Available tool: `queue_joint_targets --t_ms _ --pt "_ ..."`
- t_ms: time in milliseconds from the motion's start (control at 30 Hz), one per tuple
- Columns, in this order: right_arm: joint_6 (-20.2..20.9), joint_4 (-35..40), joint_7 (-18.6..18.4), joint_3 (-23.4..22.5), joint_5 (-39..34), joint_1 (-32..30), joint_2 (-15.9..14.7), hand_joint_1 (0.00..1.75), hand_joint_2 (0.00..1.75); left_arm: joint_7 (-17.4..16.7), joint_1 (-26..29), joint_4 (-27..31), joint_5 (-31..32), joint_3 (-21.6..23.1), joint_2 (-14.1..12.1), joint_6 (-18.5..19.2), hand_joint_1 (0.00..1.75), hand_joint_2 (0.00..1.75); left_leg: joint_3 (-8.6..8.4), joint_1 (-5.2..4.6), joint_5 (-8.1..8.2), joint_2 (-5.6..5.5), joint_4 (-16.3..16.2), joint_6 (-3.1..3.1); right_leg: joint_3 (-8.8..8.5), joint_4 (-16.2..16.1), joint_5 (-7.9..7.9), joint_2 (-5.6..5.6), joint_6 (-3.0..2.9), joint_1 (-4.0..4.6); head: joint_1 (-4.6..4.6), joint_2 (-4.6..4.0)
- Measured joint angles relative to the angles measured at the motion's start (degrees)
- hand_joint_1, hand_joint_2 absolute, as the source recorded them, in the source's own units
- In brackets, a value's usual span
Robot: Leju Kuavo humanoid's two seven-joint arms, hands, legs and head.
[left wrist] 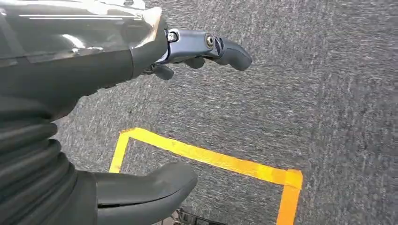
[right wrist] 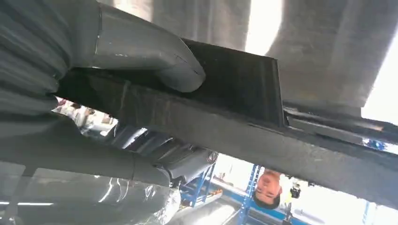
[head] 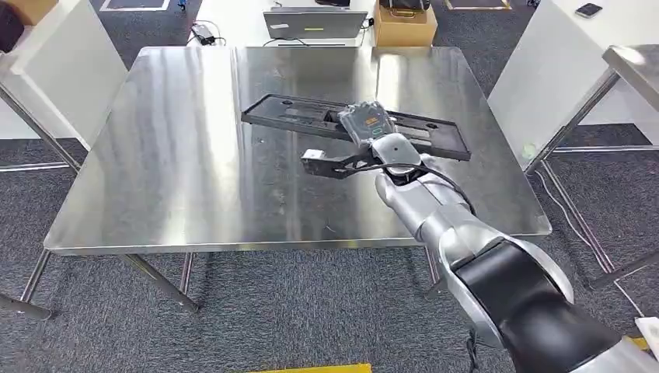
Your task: Take the parts from the cabinet and place them on the table.
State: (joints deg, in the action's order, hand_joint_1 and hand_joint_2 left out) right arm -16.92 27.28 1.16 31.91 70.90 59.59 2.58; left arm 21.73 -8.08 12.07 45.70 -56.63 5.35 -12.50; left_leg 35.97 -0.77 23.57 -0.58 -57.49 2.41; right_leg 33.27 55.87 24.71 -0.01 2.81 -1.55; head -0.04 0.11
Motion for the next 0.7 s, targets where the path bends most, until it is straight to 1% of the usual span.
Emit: queue_joint_targets --t_ms 67,200,333,433,467,600,633,667,700 --pt "-0.39 -0.72 -0.72 0.04 0.99 -0.40 0.18 1.75 1.75 0.55 0.00 0.00 0.00 0.00 -0.07 0.24 0.00 1.75 0.01 -0.04 -0.01 0.01 0.00 0.03 0.01 -0.02 -0.11 0.00 0.21 -0.07 0.00 0.00" --pt "-1.73 -2.21 -1.18 0.07 1.81 -1.65 0.74 1.75 1.75 1.92 0.00 0.02 -0.04 0.00 -0.07 0.15 0.00 1.75 0.00 -0.03 -0.03 0.04 0.00 0.05 0.04 -0.02 -0.14 0.00 0.27 -0.05 -0.02 0.00" --pt "-1.73 -3.26 -1.71 0.11 3.35 -2.32 1.16 1.75 1.75 2.32 0.01 0.02 -0.13 0.00 -0.07 0.20 0.00 1.75 0.01 0.08 -0.04 0.04 0.01 0.06 0.06 0.00 -0.14 0.00 0.27 0.07 0.00 0.00" --pt "-2.32 -4.15 -2.40 0.22 5.03 -2.85 1.92 1.75 1.75 2.16 0.02 0.02 -1.44 -0.22 -0.07 1.20 0.00 1.75 0.01 0.19 -0.04 0.08 0.01 0.06 0.05 0.02 -0.14 0.01 0.27 0.17 0.00 0.00" --pt "-2.49 -4.44 -2.64 0.24 5.46 -3.10 2.32 0.00 0.00 2.05 0.05 0.02 -1.68 -0.28 -0.09 1.20 0.00 1.75 0.01 0.22 -0.04 0.09 0.01 0.06 0.05 0.02 -0.14 0.01 0.27 0.21 -0.02 0.00" --pt "-3.61 -5.11 -3.39 0.22 7.02 -3.76 3.52 0.00 0.00 2.23 0.24 0.02 -2.91 -1.16 -0.07 0.17 0.00 1.75 0.01 0.27 -0.04 0.08 0.01 0.05 0.05 0.02 -0.12 0.01 0.25 0.26 0.00 0.00" --pt "-3.80 -5.22 -3.41 0.20 7.40 -3.80 3.85 0.00 0.00 2.12 0.28 0.02 -3.34 -1.62 -0.07 0.13 0.00 0.00 0.01 0.27 -0.04 0.09 0.01 0.05 0.06 0.02 -0.12 0.01 0.25 0.26 0.00 0.00" --pt "-3.96 -5.31 -3.43 0.13 7.84 -3.98 4.06 0.00 0.00 1.26 0.31 0.02 -3.46 -2.01 -0.04 -0.36 0.00 0.00 0.01 0.27 -0.04 0.08 0.02 0.05 0.05 0.02 -0.12 0.01 0.25 0.26 -0.02 0.00" --pt "-4.02 -5.35 -3.39 -0.02 8.37 -4.09 4.31 0.00 0.00 -0.34 0.37 0.02 -3.01 -2.23 -0.02 -1.36 0.00 0.00 0.01 0.27 -0.04 0.08 0.02 0.05 0.05 0.02 -0.12 0.01 0.25 0.26 0.00 0.00"
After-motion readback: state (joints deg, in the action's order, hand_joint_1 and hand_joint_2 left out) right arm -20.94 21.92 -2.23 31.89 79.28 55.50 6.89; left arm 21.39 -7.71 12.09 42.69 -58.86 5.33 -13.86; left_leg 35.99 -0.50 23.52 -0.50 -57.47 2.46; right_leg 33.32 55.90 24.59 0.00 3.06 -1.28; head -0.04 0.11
